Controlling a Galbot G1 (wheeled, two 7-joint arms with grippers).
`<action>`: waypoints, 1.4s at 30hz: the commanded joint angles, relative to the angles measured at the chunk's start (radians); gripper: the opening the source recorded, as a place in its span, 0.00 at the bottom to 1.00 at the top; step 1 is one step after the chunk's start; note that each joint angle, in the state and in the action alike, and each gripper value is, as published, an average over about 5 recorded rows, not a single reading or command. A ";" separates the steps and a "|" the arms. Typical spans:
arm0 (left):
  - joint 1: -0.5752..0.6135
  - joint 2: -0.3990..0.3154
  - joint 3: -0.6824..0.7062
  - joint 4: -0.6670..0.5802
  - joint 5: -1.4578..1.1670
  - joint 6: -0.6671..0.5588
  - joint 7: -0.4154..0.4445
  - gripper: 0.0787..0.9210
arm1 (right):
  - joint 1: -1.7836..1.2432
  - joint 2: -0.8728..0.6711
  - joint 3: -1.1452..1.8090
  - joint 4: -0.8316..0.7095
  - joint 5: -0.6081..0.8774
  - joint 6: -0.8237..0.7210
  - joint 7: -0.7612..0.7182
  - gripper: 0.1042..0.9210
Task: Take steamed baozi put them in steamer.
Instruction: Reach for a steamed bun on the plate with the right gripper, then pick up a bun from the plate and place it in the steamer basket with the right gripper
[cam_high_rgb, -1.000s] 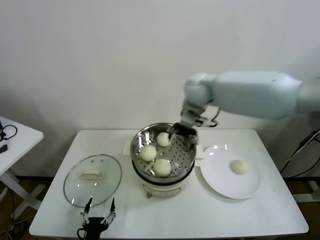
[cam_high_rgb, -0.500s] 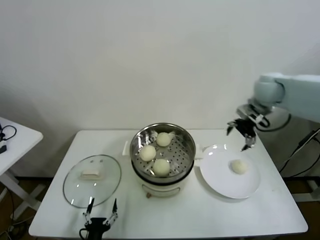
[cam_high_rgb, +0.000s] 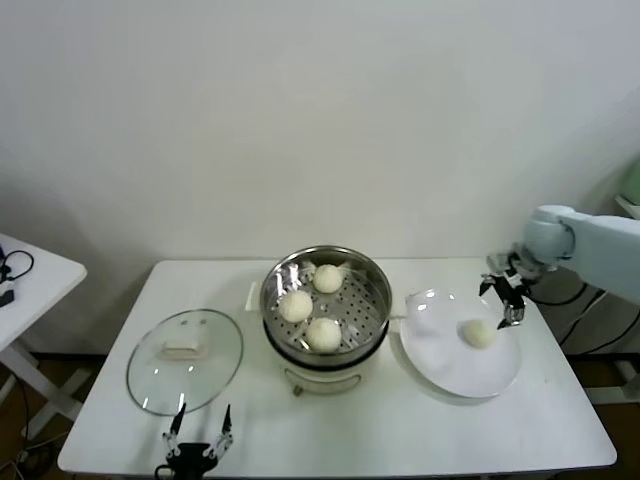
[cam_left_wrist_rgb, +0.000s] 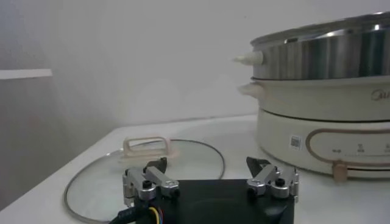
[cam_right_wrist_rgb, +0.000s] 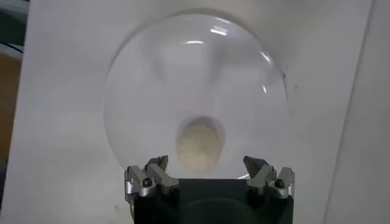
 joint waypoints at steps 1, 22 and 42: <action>-0.003 -0.032 -0.003 0.009 0.005 0.001 0.000 0.88 | -0.238 0.036 0.174 -0.156 -0.086 -0.031 0.031 0.88; -0.015 -0.025 -0.003 0.026 0.005 0.000 0.000 0.88 | -0.332 0.063 0.262 -0.198 -0.143 -0.032 0.057 0.87; -0.005 -0.028 -0.001 0.010 0.006 -0.002 -0.004 0.88 | 0.183 0.026 -0.067 0.050 0.188 -0.066 0.001 0.59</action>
